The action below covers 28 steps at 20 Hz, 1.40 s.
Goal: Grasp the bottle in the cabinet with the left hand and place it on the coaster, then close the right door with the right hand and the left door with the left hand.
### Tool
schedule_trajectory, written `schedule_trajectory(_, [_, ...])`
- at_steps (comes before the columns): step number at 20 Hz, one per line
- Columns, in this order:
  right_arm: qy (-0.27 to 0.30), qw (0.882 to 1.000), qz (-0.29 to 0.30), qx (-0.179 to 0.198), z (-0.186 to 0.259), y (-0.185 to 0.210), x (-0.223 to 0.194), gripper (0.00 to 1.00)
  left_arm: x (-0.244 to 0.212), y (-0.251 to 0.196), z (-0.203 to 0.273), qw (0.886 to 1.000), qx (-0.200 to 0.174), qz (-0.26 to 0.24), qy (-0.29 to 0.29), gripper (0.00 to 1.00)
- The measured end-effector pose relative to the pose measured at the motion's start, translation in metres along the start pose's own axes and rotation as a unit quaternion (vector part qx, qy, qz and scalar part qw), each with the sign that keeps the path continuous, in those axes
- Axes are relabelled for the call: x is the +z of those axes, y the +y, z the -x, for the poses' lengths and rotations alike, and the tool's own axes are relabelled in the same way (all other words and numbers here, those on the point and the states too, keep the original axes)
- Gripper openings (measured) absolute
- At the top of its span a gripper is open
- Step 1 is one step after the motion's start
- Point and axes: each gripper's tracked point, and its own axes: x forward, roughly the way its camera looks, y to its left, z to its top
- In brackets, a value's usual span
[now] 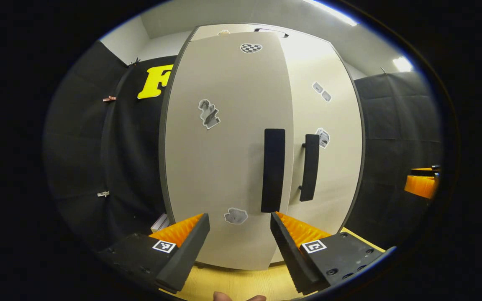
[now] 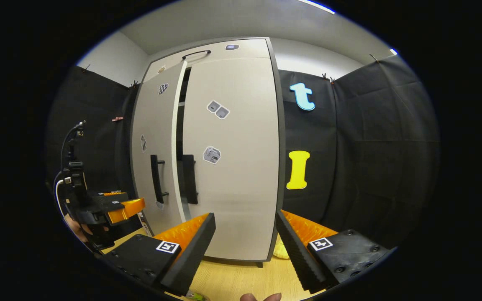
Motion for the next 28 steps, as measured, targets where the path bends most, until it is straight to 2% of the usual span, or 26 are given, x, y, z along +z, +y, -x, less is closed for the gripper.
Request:
schedule_trajectory(9, [-0.013, 1.0, 0.003, 0.012, 0.031, 0.025, 0.01, 0.96, 0.02, -0.005, 0.072, 0.999, -0.004, -0.026, -0.026, 0.93])
schedule_trajectory(17, [-0.02, 1.0, 0.012, 0.005, 0.061, 0.045, 0.009, 0.96, 0.018, -0.022, 0.119, 0.999, -0.024, -0.022, -0.031, 0.94])
schedule_trajectory(23, [-0.03, 0.999, 0.022, -0.001, 0.077, 0.061, 0.007, 0.96, 0.016, -0.022, 0.141, 0.999, -0.023, 0.005, -0.034, 0.95])
schedule_trajectory(28, [-0.025, 1.0, 0.017, 0.005, 0.08, 0.069, 0.002, 0.96, 0.02, -0.015, 0.15, 0.999, -0.008, -0.003, -0.044, 0.95])
